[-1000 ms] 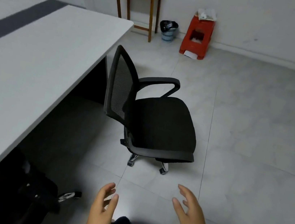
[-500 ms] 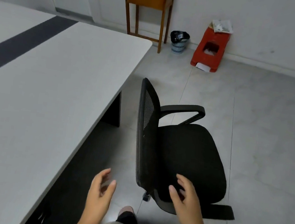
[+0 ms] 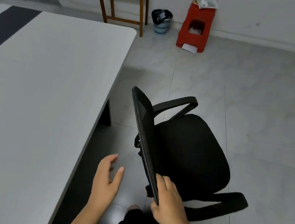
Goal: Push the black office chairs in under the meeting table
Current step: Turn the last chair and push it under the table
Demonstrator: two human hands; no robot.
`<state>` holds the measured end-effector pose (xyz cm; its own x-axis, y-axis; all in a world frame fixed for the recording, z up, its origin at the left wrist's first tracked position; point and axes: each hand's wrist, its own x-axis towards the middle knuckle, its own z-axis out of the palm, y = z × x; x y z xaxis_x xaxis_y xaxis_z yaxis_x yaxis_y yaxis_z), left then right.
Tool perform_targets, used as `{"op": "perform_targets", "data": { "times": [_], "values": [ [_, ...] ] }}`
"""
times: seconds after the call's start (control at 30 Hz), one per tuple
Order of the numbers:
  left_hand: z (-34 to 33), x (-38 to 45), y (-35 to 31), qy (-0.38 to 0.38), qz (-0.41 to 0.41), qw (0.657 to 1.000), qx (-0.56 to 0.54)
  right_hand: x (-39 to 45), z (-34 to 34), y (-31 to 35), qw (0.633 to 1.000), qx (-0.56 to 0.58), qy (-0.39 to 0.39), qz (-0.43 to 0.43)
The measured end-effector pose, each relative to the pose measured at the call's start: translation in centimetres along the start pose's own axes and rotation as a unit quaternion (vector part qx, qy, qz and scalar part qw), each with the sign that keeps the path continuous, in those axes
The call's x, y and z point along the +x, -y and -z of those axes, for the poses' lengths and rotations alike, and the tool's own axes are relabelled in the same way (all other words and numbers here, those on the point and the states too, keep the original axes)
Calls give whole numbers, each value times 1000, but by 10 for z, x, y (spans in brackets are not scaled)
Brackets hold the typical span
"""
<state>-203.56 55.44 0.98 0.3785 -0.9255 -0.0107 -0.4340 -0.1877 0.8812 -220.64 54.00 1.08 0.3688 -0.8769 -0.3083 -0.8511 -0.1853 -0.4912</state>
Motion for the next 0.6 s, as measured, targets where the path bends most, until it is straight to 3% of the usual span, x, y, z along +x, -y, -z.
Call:
{"op": "perform_targets", "data": {
  "times": [0.1,0.2,0.3,0.43,0.53,0.6],
  "values": [
    [-20,25,-12,66,-177,975,114,-28,9,-35,1000,17,25,3],
    [-48,42,-27,160,-343,902,207,-63,17,-86,998,63,-3,-12],
    [-81,35,-40,227,-437,824,280,-93,31,-137,995,35,-69,-59],
    [-127,-8,-57,286,-476,757,345,-108,52,-184,972,-27,-196,-124],
    [-164,-35,-77,316,-462,738,376,-102,66,-212,953,-106,-236,-156],
    [-188,-47,-91,306,-442,747,390,-95,78,-237,945,-141,-264,-129]
  ]
}}
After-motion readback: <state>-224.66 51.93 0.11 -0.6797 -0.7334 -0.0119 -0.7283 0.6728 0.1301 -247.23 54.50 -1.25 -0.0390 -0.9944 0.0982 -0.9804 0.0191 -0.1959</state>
